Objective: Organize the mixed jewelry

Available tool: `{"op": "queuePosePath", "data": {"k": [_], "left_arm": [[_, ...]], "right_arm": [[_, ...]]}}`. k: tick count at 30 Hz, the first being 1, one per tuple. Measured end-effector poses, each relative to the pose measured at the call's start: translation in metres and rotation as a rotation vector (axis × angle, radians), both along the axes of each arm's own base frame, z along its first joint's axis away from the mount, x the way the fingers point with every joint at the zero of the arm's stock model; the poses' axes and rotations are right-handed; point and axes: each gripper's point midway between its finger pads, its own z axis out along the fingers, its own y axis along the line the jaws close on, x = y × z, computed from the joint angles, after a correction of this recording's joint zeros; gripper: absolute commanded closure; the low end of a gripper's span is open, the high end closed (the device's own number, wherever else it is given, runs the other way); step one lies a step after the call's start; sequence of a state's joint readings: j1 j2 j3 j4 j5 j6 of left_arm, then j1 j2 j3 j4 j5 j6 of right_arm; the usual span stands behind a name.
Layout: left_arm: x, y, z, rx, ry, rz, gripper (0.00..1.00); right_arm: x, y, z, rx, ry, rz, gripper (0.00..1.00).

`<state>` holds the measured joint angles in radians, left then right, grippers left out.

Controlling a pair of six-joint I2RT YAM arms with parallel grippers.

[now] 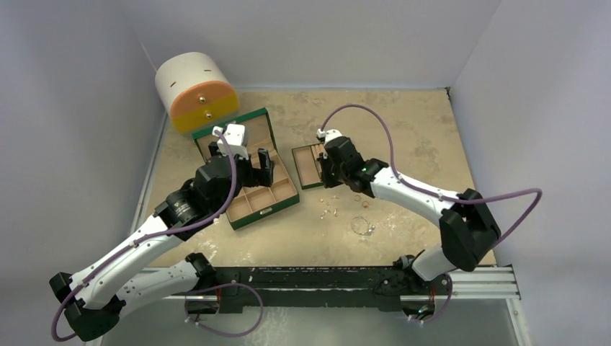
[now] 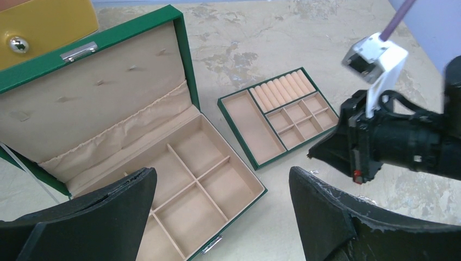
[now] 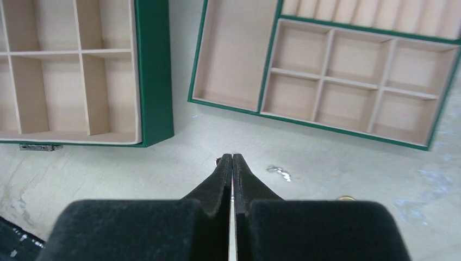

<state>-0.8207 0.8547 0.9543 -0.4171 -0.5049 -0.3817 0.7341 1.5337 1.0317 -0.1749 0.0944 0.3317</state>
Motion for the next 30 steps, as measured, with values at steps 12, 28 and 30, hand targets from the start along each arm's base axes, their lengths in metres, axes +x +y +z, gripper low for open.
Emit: {"op": "queuePosePath", "data": {"k": [12, 28, 30], "left_arm": [[-0.001, 0.001, -0.001, 0.005, 0.005, 0.001, 0.08], [0.002, 0.009, 0.000, 0.018, -0.002, 0.043, 0.01], [0.002, 0.010, 0.001, 0.018, -0.004, 0.048, 0.01]], "right_arm": [[0.035, -0.039, 0.033, -0.053, -0.138, -0.118, 1.00], [0.081, -0.015, -0.011, -0.056, -0.059, -0.128, 1.00], [0.082, -0.013, -0.018, -0.058, -0.046, -0.130, 1.00]]}}
